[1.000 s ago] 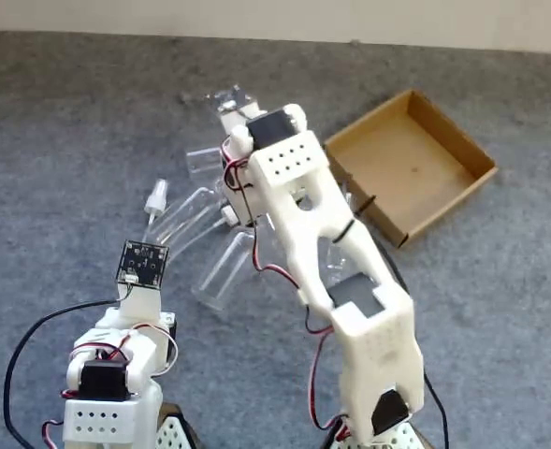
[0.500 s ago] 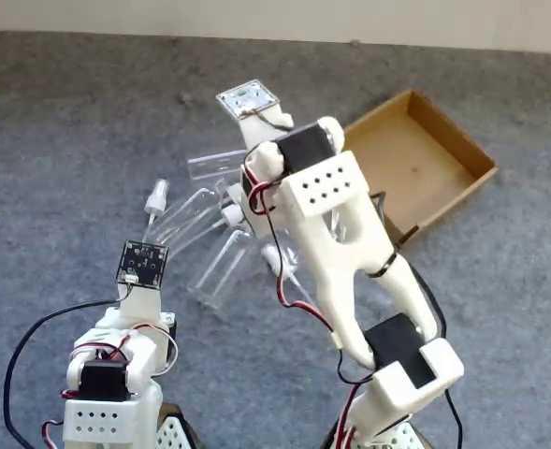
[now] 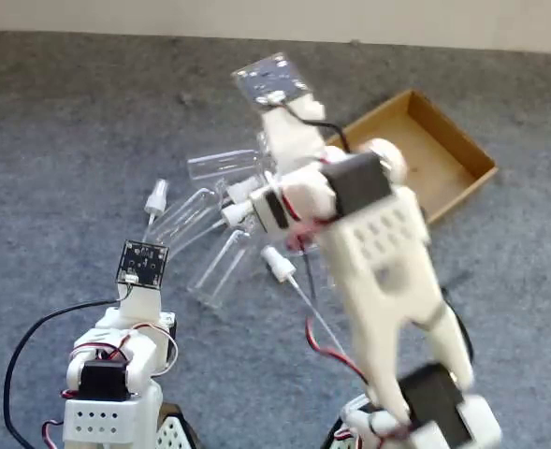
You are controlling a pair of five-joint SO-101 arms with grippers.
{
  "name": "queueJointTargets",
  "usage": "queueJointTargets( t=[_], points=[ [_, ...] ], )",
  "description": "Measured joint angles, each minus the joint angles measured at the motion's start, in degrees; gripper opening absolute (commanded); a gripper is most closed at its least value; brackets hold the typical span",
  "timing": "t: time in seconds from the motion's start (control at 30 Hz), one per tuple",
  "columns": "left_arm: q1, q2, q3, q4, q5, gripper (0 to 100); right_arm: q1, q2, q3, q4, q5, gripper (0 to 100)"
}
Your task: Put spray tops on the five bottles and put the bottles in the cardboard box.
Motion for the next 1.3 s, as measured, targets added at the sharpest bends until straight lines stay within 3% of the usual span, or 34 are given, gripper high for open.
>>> queueJointTargets(
  t=[0.37, 0.53, 0.83, 1.07, 1.3],
  points=[
    [0.00, 0.00, 0.00, 0.00, 0.00, 1, 0.00, -26.02, 19.96, -0.18, 0.00, 17.3],
    [0.00, 0.00, 0.00, -1.14, -1.49, 1, 0.00, -35.43, 36.48, -9.85, 0.00, 17.3],
    [-5.45, 0.00, 0.00, -2.20, -28.04, 1, 1.67, -60.04, 63.30, -26.55, -0.09, 17.3],
    [-6.51, 0.00, -0.18, -5.80, -32.53, 1, 10.55, -64.88, 79.74, -40.26, -0.09, 17.3],
    [-6.51, -0.09, -8.26, -3.87, -38.68, 1, 12.13, -65.23, 91.16, -52.84, -0.09, 17.3]
  ],
)
